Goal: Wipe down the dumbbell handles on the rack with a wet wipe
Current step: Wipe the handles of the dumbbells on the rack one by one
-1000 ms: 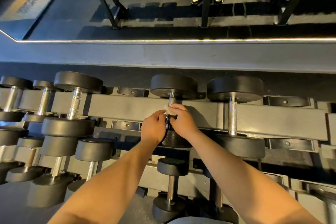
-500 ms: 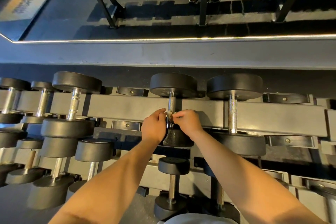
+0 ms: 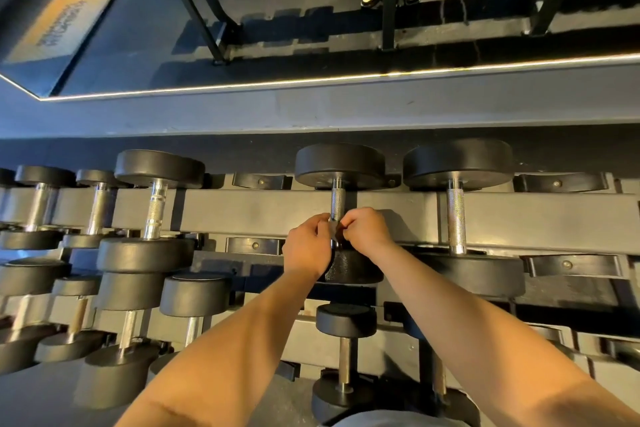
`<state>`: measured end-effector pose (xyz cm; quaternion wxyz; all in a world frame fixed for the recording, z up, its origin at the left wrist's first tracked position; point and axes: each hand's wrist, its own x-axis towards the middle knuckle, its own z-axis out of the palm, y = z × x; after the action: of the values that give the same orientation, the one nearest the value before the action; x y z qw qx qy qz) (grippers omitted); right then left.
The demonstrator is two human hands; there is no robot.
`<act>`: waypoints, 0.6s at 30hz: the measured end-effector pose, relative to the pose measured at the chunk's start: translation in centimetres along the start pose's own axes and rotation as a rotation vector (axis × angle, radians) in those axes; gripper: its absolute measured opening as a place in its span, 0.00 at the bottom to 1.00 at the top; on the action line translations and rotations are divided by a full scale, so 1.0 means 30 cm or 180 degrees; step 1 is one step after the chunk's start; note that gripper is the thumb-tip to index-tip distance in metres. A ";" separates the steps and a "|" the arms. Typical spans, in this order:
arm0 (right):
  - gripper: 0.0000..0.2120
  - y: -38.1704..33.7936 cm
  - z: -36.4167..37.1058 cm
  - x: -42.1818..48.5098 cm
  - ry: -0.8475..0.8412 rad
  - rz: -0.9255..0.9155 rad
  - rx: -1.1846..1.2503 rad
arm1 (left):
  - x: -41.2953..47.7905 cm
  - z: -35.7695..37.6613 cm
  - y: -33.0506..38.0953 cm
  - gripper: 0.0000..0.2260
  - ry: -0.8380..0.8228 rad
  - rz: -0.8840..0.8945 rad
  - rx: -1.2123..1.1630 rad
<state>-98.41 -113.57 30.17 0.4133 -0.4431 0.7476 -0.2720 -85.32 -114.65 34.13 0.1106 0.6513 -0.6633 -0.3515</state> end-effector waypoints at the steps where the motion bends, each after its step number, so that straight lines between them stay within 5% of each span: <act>1: 0.05 -0.013 -0.004 0.008 0.0200 0.0013 0.0208 | -0.001 -0.002 0.001 0.17 0.0002 -0.0026 -0.0008; 5: 0.03 -0.062 -0.011 0.059 0.0708 0.0059 0.0644 | 0.002 0.000 -0.002 0.17 0.0032 -0.0079 -0.0069; 13: 0.07 -0.006 -0.012 0.007 -0.0038 0.0340 0.0387 | -0.006 -0.009 0.004 0.17 0.0104 -0.0030 -0.0159; 18: 0.05 -0.072 -0.013 0.082 0.0861 0.0160 0.0945 | -0.004 -0.009 0.003 0.17 0.0097 -0.0016 -0.0200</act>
<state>-98.46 -116.74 31.12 0.3765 -0.3179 0.7588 -0.4259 -85.23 -114.64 34.42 0.1402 0.6545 -0.6485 -0.3625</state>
